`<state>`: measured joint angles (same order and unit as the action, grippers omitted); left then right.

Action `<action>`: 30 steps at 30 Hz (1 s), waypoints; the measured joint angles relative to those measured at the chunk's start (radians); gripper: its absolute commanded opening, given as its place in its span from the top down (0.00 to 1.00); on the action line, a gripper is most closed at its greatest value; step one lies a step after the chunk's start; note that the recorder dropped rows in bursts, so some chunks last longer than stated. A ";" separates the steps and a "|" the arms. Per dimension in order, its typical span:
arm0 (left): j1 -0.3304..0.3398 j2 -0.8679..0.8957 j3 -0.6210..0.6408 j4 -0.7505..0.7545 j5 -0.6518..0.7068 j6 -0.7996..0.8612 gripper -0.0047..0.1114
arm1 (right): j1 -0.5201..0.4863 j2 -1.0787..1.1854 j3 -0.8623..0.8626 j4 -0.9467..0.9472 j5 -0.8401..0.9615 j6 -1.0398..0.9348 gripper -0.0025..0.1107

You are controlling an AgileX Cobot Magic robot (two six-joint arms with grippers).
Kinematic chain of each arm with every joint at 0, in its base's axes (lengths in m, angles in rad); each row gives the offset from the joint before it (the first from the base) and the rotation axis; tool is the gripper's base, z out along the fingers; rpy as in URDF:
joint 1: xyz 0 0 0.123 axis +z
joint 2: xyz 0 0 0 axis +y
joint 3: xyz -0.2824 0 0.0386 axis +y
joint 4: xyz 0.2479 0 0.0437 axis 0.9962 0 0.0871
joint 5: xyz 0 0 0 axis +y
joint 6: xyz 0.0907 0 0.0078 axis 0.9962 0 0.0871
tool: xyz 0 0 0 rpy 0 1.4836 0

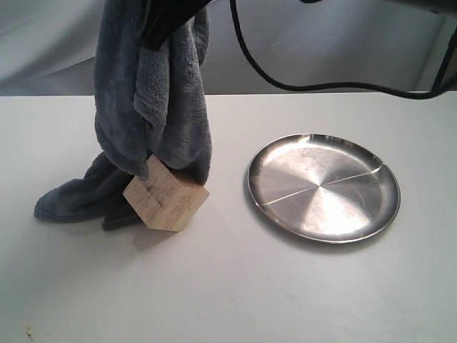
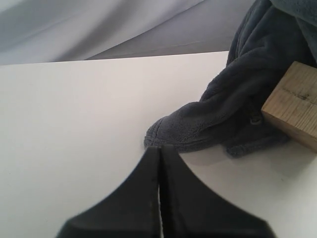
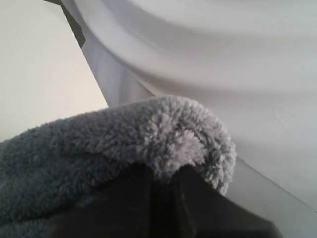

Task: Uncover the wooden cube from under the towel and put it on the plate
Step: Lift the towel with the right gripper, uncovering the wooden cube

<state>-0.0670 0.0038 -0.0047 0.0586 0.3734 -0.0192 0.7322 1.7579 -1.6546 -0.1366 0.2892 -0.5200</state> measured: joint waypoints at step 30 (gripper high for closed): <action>0.000 0.000 0.000 0.000 0.000 0.000 0.96 | -0.085 -0.028 0.000 0.079 -0.512 -0.085 0.98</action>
<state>-0.0670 0.0038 -0.0047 0.0586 0.3734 -0.0192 0.6467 1.7295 -1.6546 -0.0574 -0.2227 -0.6051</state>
